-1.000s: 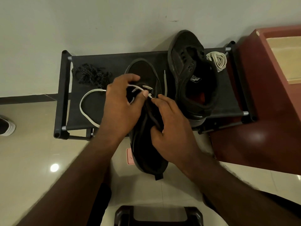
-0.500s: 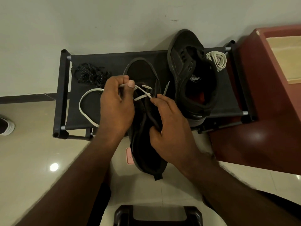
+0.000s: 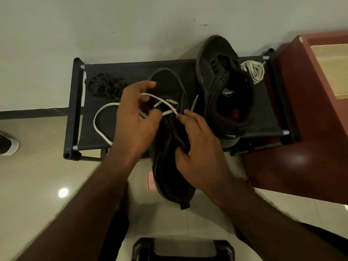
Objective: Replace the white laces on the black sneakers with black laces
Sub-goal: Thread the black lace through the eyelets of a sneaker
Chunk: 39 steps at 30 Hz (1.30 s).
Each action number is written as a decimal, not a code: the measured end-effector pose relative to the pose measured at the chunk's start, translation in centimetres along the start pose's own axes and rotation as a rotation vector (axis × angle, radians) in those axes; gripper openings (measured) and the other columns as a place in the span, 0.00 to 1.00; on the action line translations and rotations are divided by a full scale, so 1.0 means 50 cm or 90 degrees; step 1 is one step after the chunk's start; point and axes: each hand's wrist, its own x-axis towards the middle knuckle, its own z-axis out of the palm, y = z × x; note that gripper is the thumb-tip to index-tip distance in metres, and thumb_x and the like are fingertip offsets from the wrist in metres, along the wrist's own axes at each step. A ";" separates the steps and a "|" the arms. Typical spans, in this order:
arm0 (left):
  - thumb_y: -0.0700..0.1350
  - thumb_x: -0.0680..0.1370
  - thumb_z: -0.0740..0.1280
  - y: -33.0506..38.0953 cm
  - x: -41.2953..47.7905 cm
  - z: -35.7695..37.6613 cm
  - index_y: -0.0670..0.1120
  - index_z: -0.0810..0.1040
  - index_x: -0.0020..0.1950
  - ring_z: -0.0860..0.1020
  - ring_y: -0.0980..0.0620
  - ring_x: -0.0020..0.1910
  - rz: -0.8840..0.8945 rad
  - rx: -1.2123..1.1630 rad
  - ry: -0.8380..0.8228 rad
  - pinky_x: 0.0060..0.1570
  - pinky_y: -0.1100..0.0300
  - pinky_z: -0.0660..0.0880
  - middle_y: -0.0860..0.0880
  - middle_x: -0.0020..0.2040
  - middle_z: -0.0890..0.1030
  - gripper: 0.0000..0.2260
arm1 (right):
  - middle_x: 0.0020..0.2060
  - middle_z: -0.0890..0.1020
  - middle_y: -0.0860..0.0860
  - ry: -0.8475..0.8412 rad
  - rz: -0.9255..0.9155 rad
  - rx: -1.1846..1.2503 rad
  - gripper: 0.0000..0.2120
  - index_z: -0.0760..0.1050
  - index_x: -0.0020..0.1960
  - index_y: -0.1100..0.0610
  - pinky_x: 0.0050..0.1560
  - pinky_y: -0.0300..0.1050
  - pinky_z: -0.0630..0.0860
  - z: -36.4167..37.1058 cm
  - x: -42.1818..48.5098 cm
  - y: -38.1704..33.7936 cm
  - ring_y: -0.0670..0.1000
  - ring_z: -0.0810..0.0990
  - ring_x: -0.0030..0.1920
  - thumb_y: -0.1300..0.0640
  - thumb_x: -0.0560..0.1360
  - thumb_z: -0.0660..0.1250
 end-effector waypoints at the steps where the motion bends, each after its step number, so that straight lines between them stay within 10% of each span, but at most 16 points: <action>1: 0.45 0.71 0.65 -0.003 -0.003 0.005 0.56 0.74 0.63 0.76 0.50 0.58 0.038 0.042 -0.032 0.55 0.58 0.75 0.50 0.61 0.74 0.20 | 0.73 0.69 0.52 0.002 -0.003 0.000 0.30 0.69 0.73 0.57 0.73 0.49 0.69 0.000 0.000 0.001 0.51 0.69 0.73 0.55 0.71 0.62; 6: 0.48 0.76 0.72 -0.026 0.005 0.021 0.49 0.82 0.54 0.65 0.57 0.64 0.104 0.228 -0.034 0.57 0.80 0.58 0.51 0.67 0.71 0.08 | 0.73 0.69 0.52 0.004 -0.012 -0.006 0.30 0.69 0.74 0.57 0.72 0.51 0.70 0.001 -0.001 0.005 0.50 0.69 0.73 0.56 0.72 0.62; 13: 0.42 0.79 0.68 0.009 0.012 0.002 0.51 0.82 0.49 0.82 0.53 0.48 -0.114 -0.209 0.071 0.53 0.53 0.80 0.50 0.46 0.84 0.05 | 0.73 0.68 0.51 0.002 -0.003 -0.016 0.31 0.68 0.74 0.55 0.73 0.50 0.68 -0.001 -0.001 0.002 0.50 0.68 0.73 0.55 0.71 0.62; 21: 0.59 0.74 0.69 -0.008 0.004 0.016 0.65 0.73 0.53 0.69 0.55 0.65 0.044 0.113 -0.065 0.56 0.71 0.66 0.58 0.62 0.71 0.10 | 0.72 0.69 0.51 0.002 -0.009 -0.009 0.30 0.68 0.73 0.56 0.71 0.51 0.71 0.001 0.002 0.003 0.50 0.70 0.72 0.54 0.71 0.61; 34: 0.58 0.66 0.71 0.005 0.002 0.015 0.71 0.77 0.48 0.72 0.51 0.66 -0.009 -0.043 -0.077 0.63 0.55 0.74 0.59 0.61 0.74 0.12 | 0.73 0.69 0.51 0.000 -0.004 -0.008 0.30 0.68 0.74 0.56 0.70 0.52 0.71 0.005 0.001 0.006 0.50 0.69 0.72 0.55 0.72 0.62; 39: 0.51 0.76 0.71 0.020 0.004 0.016 0.54 0.80 0.51 0.81 0.57 0.51 -0.060 -0.091 -0.002 0.52 0.65 0.77 0.48 0.54 0.82 0.05 | 0.73 0.68 0.52 0.003 -0.002 -0.011 0.30 0.69 0.74 0.56 0.72 0.52 0.70 0.004 -0.001 0.003 0.51 0.69 0.73 0.54 0.71 0.61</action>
